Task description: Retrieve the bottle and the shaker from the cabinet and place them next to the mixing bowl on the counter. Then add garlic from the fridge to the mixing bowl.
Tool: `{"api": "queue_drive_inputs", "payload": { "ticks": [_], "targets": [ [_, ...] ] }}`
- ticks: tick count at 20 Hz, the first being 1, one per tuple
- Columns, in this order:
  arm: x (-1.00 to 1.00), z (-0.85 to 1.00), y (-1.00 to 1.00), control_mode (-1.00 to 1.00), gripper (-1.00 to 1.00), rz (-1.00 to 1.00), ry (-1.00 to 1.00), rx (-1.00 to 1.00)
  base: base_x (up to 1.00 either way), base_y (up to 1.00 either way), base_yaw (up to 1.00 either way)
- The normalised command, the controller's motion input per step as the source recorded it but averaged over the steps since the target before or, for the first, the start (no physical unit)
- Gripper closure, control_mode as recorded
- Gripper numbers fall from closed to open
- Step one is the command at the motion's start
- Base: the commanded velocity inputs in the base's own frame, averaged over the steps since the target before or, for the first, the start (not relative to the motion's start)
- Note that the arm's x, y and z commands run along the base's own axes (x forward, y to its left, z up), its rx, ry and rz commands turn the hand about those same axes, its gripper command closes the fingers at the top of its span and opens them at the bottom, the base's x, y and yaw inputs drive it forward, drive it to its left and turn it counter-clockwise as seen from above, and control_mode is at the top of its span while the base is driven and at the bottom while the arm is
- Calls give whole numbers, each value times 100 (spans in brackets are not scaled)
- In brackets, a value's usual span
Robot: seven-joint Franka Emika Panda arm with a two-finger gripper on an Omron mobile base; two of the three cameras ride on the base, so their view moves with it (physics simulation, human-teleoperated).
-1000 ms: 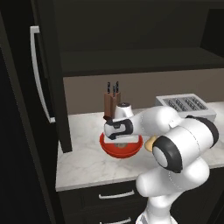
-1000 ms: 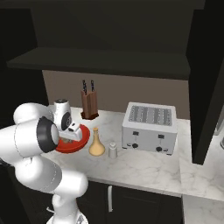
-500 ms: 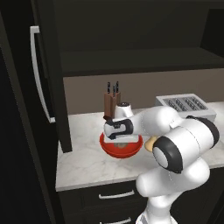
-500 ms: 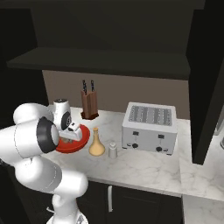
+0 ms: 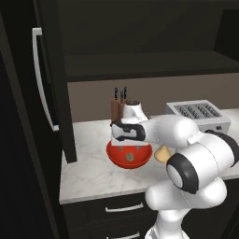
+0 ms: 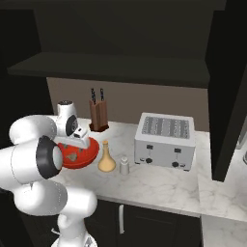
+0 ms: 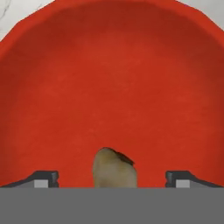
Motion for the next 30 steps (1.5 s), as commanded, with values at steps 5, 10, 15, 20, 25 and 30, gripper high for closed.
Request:
{"api": "queue_drive_inputs", "payload": {
  "ticks": [5, 10, 15, 20, 25, 30],
  "targets": [
    [0, 63, -24, -100, -100, 0, 0, 4, 0, 0, 0],
    [-7, 63, -52, -100, -100, -1, -1, 7, 0, 0, 0],
    [-30, 56, -50, -100, -100, -2, 0, 5, 0, 0, 0],
    [-42, 69, -12, -100, -100, -1, -1, 0, 0, 0, 0],
    [-62, 67, 0, -100, -100, 0, -10, 0, 0, 0, 0],
    [-65, 61, 0, -100, -100, 0, -17, 0, 0, 0, 0]
  ]
}}
